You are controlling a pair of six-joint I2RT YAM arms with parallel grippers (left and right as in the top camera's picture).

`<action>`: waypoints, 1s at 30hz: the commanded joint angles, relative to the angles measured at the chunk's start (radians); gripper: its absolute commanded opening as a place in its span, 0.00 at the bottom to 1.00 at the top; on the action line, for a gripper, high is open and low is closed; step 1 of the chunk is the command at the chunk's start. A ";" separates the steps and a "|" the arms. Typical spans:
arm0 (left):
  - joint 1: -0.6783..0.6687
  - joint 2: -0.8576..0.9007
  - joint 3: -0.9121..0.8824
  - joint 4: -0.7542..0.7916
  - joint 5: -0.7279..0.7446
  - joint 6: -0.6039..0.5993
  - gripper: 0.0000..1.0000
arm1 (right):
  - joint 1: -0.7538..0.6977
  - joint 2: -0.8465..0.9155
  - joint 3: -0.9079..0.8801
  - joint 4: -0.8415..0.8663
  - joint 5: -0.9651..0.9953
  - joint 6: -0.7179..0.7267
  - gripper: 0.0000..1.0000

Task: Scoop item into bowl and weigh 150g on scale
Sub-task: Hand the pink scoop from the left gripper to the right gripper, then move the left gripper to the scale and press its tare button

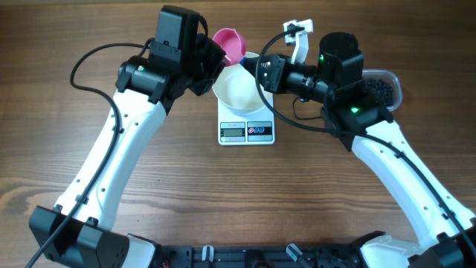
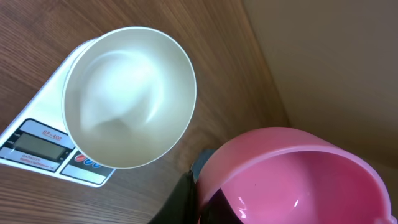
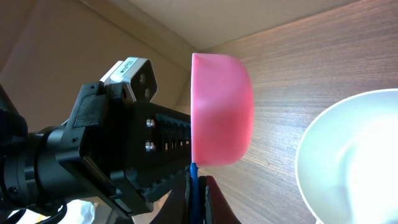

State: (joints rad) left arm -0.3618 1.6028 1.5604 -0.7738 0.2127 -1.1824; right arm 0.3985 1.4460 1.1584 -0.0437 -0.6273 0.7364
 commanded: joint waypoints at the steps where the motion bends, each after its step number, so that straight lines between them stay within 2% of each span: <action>1: -0.006 0.000 -0.002 -0.005 0.007 0.030 0.26 | 0.008 0.003 0.013 0.013 -0.016 -0.002 0.04; 2: -0.006 0.000 -0.002 -0.005 0.006 0.030 0.40 | 0.008 0.003 0.013 0.006 0.000 -0.002 0.04; 3: -0.006 0.000 -0.002 -0.005 0.006 0.030 0.49 | 0.008 0.003 0.013 0.002 0.006 -0.006 0.04; 4: -0.006 0.000 -0.002 -0.005 0.006 0.031 0.53 | 0.002 0.003 0.013 -0.008 0.005 -0.025 0.04; 6: -0.003 0.000 -0.002 -0.004 0.002 0.055 0.56 | -0.034 0.003 0.013 -0.046 0.005 -0.078 0.04; 8: 0.013 0.000 -0.002 0.003 0.003 0.134 0.56 | -0.109 -0.002 0.013 -0.117 0.005 -0.135 0.04; 11: 0.049 -0.014 -0.002 0.034 0.007 0.333 0.62 | -0.258 -0.016 0.031 -0.260 0.000 -0.266 0.04; 12: 0.058 -0.020 -0.002 0.047 0.007 0.423 0.68 | -0.322 -0.017 0.065 -0.345 0.000 -0.323 0.04; 14: 0.074 -0.021 -0.002 0.060 0.006 0.528 0.90 | -0.405 -0.016 0.161 -0.514 0.010 -0.439 0.04; 16: 0.085 -0.021 -0.002 0.055 -0.005 0.542 1.00 | -0.442 -0.016 0.248 -0.649 0.100 -0.516 0.04; 18: 0.090 -0.020 -0.002 0.040 -0.010 0.551 1.00 | -0.456 -0.015 0.350 -0.808 0.285 -0.601 0.04; 20: 0.090 -0.019 -0.002 0.012 -0.041 0.550 1.00 | -0.456 -0.016 0.388 -0.883 0.423 -0.654 0.04; 22: 0.090 -0.019 -0.002 -0.020 -0.043 0.551 1.00 | -0.456 -0.014 0.388 -0.935 0.517 -0.685 0.04; 24: 0.087 -0.015 -0.003 -0.035 -0.042 0.630 1.00 | -0.456 -0.013 0.388 -0.969 0.552 -0.684 0.04; 26: 0.067 0.000 -0.003 -0.067 -0.043 0.748 0.84 | -0.456 -0.013 0.388 -0.976 0.552 -0.683 0.04; 27: 0.050 0.012 -0.005 -0.088 -0.043 0.790 0.59 | -0.456 -0.013 0.388 -0.975 0.552 -0.681 0.04; 28: 0.028 0.026 -0.005 -0.121 -0.043 0.812 0.25 | -0.456 -0.013 0.388 -0.975 0.548 -0.681 0.04; 29: 0.005 0.039 -0.005 -0.150 -0.043 0.813 0.04 | -0.456 -0.013 0.387 -0.976 0.549 -0.680 0.04; 30: -0.030 0.056 -0.005 -0.184 -0.045 0.814 0.04 | -0.456 -0.013 0.387 -0.978 0.549 -0.677 0.04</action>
State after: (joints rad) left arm -0.3340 1.6138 1.5597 -0.9176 0.1757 -0.4438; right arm -0.0570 1.4361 1.5291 -1.0210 -0.1024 0.0731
